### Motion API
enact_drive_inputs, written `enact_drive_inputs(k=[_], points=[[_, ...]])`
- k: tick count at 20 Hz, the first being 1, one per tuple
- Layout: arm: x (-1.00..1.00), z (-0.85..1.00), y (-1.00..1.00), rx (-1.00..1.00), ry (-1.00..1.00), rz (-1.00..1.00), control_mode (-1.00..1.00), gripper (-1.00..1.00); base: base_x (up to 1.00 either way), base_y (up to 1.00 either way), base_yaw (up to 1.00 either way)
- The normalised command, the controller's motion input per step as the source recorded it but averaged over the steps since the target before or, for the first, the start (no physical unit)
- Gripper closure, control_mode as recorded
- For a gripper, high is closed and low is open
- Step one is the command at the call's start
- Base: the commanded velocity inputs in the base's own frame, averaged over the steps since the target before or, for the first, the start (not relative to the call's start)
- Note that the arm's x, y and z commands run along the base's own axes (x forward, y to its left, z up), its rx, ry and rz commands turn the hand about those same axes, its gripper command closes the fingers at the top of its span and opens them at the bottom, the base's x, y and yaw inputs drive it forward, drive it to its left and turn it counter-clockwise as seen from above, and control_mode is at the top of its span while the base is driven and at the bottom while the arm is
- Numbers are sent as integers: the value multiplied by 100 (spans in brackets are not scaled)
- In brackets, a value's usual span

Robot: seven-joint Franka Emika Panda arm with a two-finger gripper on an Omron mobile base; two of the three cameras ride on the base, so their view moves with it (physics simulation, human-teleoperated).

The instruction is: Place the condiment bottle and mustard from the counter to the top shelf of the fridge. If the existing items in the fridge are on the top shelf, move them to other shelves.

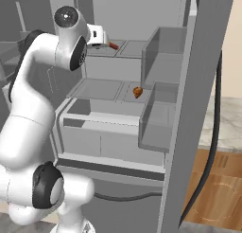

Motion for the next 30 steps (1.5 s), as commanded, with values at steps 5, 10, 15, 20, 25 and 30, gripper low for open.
enact_drive_inputs(k=[5,10,15,20,25,30], points=[[76,-8,0,-1,0,0,-100,-100,0,0,0],[77,-25,0,0,0,0,-100,-100,0,0,0],[78,-27,0,0,1,0,-100,-100,0,0,0],[78,-10,-5,0,12,0,-100,-100,0,0,0],[74,-3,-9,0,17,0,-100,-100,0,0,0],[68,-4,-9,0,10,0,-100,-100,0,0,0]])
